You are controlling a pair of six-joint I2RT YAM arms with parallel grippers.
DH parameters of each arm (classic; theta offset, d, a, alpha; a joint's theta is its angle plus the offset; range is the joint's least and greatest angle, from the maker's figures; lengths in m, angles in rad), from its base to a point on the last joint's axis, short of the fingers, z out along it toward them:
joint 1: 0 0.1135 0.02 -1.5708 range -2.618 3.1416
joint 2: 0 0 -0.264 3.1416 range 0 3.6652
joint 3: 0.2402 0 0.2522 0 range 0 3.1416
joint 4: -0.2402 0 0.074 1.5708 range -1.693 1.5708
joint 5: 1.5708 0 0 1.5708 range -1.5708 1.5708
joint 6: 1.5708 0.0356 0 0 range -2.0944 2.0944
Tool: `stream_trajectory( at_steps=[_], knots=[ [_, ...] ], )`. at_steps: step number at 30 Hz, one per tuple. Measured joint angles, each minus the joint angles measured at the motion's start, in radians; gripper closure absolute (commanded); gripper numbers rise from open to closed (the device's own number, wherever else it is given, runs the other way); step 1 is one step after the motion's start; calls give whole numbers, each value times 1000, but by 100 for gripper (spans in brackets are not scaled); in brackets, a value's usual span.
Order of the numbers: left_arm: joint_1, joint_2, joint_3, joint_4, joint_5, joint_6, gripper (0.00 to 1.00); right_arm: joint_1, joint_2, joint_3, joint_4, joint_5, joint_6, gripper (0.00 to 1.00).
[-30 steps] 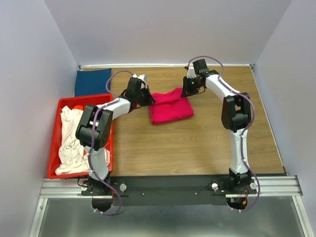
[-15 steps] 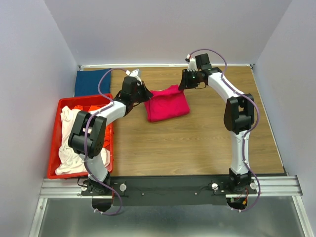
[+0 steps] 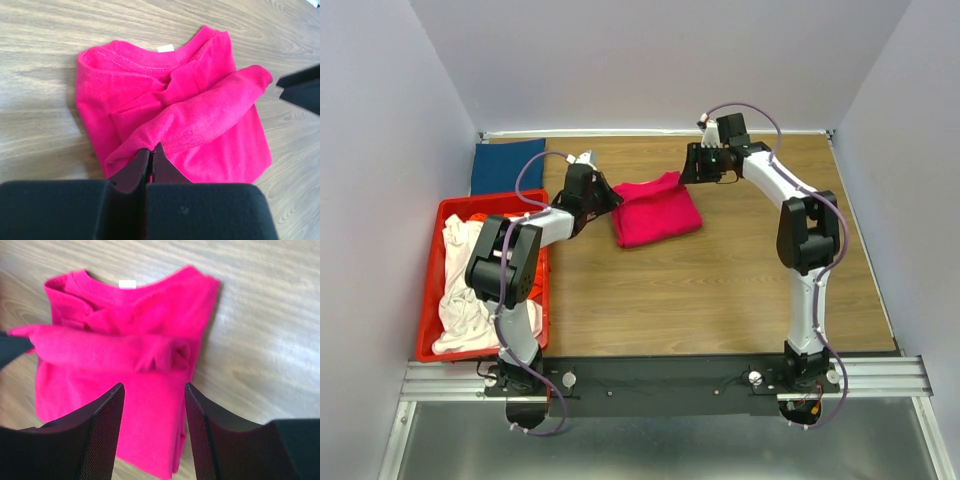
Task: Fold and stack the t-shirts
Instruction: Fold the tshirt
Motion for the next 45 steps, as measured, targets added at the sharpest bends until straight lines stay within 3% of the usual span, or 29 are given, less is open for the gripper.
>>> stream_trajectory(
  at_steps=[7,10,11,18,23,26,32,37,45],
  knots=[
    [9,23,46,8,2,3,99,-2,-114,-145,86,33,2,42],
    [13,38,87,2,3,15,83,-2,-132,-171,131,32,2,42],
    [14,40,96,2,4,21,72,-2,-133,-178,142,32,0,42],
    [49,42,101,-2,-2,19,56,-2,-133,-225,164,13,-18,42],
    [85,2,77,-14,-7,15,57,-2,-133,-239,185,-40,-27,43],
    [75,-75,36,-16,-6,18,64,-2,-134,-256,212,-113,-30,47],
    [-5,-175,-14,38,45,44,88,-2,-130,-289,287,-298,-7,53],
    [-24,-42,18,94,129,43,97,-2,-45,-212,346,-407,26,54],
    [41,270,190,98,192,-5,98,-33,270,67,403,-506,136,53]
  ],
)
